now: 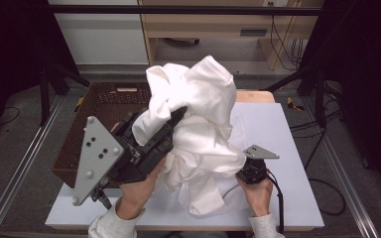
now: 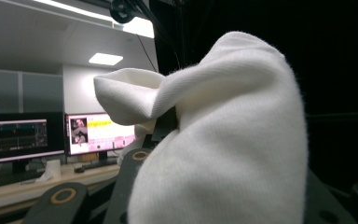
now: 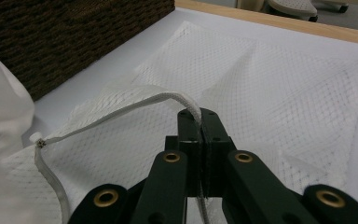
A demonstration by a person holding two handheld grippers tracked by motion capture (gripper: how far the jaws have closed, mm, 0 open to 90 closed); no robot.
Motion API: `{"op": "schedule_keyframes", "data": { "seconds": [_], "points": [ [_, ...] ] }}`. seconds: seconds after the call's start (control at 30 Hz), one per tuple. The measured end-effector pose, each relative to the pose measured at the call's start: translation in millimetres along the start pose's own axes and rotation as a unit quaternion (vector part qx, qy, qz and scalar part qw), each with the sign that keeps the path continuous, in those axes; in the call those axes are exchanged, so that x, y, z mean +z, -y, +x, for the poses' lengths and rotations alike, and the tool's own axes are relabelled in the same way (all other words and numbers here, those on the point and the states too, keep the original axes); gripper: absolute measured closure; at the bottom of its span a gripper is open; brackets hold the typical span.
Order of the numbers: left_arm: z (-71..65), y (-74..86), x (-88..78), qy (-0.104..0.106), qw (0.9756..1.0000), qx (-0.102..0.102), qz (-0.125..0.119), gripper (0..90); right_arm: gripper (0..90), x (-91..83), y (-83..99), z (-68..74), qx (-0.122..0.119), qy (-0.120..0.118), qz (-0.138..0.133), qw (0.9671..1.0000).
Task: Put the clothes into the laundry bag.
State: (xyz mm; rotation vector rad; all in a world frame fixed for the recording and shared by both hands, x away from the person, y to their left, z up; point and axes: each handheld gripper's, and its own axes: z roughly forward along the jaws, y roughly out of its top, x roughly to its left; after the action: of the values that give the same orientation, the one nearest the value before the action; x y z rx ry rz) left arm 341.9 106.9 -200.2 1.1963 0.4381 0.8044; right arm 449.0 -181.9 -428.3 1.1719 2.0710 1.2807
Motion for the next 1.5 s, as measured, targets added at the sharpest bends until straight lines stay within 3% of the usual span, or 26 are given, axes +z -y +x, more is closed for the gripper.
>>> {"op": "schedule_keyframes", "data": {
  "seconds": [0.13, 0.23, 0.4, 0.53, 0.6, 0.8, 0.9, 1.03, 1.1, 1.27, 1.3, 1.33, 1.37, 1.4, 1.5],
  "points": [
    [2.0, 24.0, -3.1, 0.005, 0.9992, 0.005, 0.039, 66.5, 89.0, -0.2, 0.2, -1.2, 0.003, 0.000, -0.001, 1.0000],
    [6.6, 40.9, -6.7, 0.009, 0.9980, -0.008, 0.061, 66.4, 89.0, 0.1, 0.2, -2.0, 0.005, 0.000, -0.002, 1.0000],
    [8.2, 67.7, -19.1, 0.021, 0.9955, -0.025, 0.089, 66.4, 89.0, 1.6, -0.8, -3.9, 0.012, -0.004, -0.006, 0.9999],
    [5.8, 86.8, -27.9, 0.025, 0.9935, -0.020, 0.109, 66.4, 89.0, 2.7, -1.4, -6.6, 0.017, -0.004, -0.006, 0.9998],
    [4.5, 96.3, -30.3, 0.027, 0.9919, -0.020, 0.123, 66.3, 89.0, 2.9, -1.1, -7.3, 0.019, -0.002, -0.005, 0.9998],
    [0.9, 133.6, -36.9, 0.043, 0.9831, -0.022, 0.177, 66.2, 89.0, 3.7, -0.8, -7.4, 0.021, -0.001, -0.007, 0.9998],
    [-1.2, 148.4, -37.0, 0.054, 0.9768, -0.021, 0.206, 66.2, 89.0, 3.3, -1.2, -8.6, 0.022, 0.000, -0.007, 0.9997],
    [-7.9, 168.2, -31.9, 0.074, 0.9648, -0.022, 0.251, 66.1, 89.0, 3.7, -1.5, -8.7, 0.027, 0.001, -0.009, 0.9996],
    [-12.8, 179.0, -29.8, 0.082, 0.9602, -0.023, 0.266, 66.1, 89.0, 3.2, -1.8, -8.2, 0.026, 0.000, -0.011, 0.9996],
    [-22.8, 206.9, -18.7, 0.097, 0.9442, -0.025, 0.314, 65.9, 89.0, 2.0, -1.8, -8.9, 0.030, 0.000, -0.013, 0.9995],
    [-25.6, 218.1, -12.8, 0.103, 0.9373, -0.030, 0.332, 65.6, 89.0, 2.1, -1.8, -8.3, 0.030, 0.000, -0.013, 0.9995],
    [-25.6, 218.1, -12.8, 0.103, 0.9373, -0.030, 0.332, 65.4, 89.0, 2.1, -1.8, -8.3, 0.030, 0.000, -0.013, 0.9995],
    [-27.0, 222.9, -10.4, 0.104, 0.9336, -0.035, 0.341, 65.4, 89.0, 2.1, -1.9, -8.2, 0.029, -0.001, -0.014, 0.9995],
    [-28.6, 227.6, -8.5, 0.107, 0.9317, -0.039, 0.345, 65.4, 89.0, 2.1, -1.9, -8.0, 0.029, -0.001, -0.014, 0.9995],
    [-35.0, 239.4, -1.8, 0.113, 0.9224, -0.032, 0.368, 65.0, 89.0, 2.5, -1.8, -7.2, 0.029, 0.001, -0.017, 0.9995]
  ]
}}
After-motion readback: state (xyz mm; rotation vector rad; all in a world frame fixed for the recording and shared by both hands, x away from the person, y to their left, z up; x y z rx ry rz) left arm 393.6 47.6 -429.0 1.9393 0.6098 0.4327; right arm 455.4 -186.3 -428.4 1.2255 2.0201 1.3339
